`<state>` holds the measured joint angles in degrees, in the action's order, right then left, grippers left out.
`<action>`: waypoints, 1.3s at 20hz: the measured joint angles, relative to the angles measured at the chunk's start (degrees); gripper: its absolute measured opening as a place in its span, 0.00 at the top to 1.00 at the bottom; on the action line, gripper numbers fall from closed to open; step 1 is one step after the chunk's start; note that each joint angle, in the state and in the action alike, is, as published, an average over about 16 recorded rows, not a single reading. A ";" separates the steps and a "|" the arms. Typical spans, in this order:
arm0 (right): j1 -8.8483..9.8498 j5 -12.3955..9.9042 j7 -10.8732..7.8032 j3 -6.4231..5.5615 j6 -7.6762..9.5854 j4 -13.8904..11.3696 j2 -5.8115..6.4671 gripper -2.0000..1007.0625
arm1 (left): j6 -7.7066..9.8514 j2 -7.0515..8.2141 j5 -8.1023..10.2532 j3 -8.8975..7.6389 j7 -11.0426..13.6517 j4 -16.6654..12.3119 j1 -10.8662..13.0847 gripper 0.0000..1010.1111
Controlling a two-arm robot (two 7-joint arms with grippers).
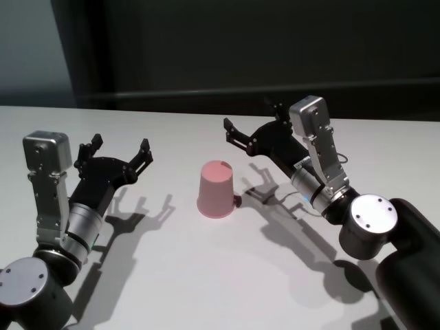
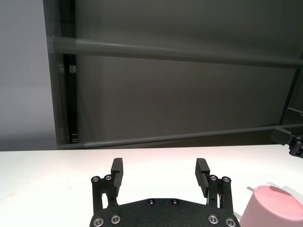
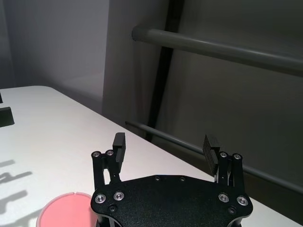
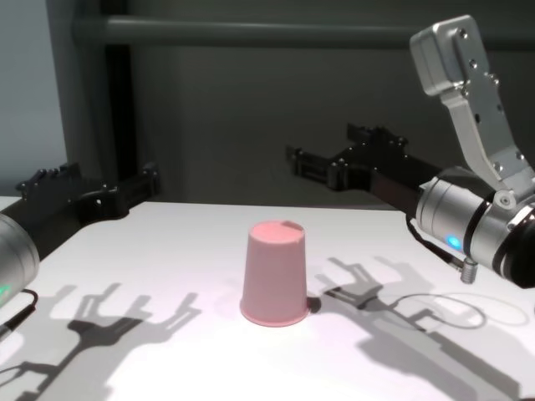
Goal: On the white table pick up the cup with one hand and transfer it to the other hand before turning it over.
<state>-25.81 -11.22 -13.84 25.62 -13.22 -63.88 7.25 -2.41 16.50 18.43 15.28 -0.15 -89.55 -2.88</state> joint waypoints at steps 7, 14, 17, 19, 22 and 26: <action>2.71 3.88 7.00 -2.18 -0.04 -2.48 0.15 0.00 | 0.00 0.00 0.00 0.00 0.00 0.00 0.00 0.01; 6.12 7.00 13.23 -4.59 0.98 -5.29 0.27 0.00 | 0.00 0.00 0.00 0.00 0.00 0.00 0.00 0.01; 7.67 7.97 15.16 -5.58 1.29 -6.51 0.30 0.00 | 0.00 0.00 0.00 0.00 0.00 0.00 0.00 0.01; 8.71 8.49 16.21 -6.19 1.36 -7.30 0.29 0.00 | 0.00 0.00 0.00 0.00 0.00 0.00 0.00 0.01; 10.23 9.17 17.51 -7.02 1.34 -8.49 0.28 0.00 | 0.00 0.00 0.00 0.00 0.00 0.00 0.00 0.01; 12.20 10.02 18.74 -7.94 1.29 -10.07 0.30 0.00 | 0.00 0.00 0.00 0.00 0.00 0.00 0.00 0.01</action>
<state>-13.61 -1.20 4.90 17.69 -11.93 -73.95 7.55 -2.41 16.50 18.43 15.28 -0.15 -89.55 -2.88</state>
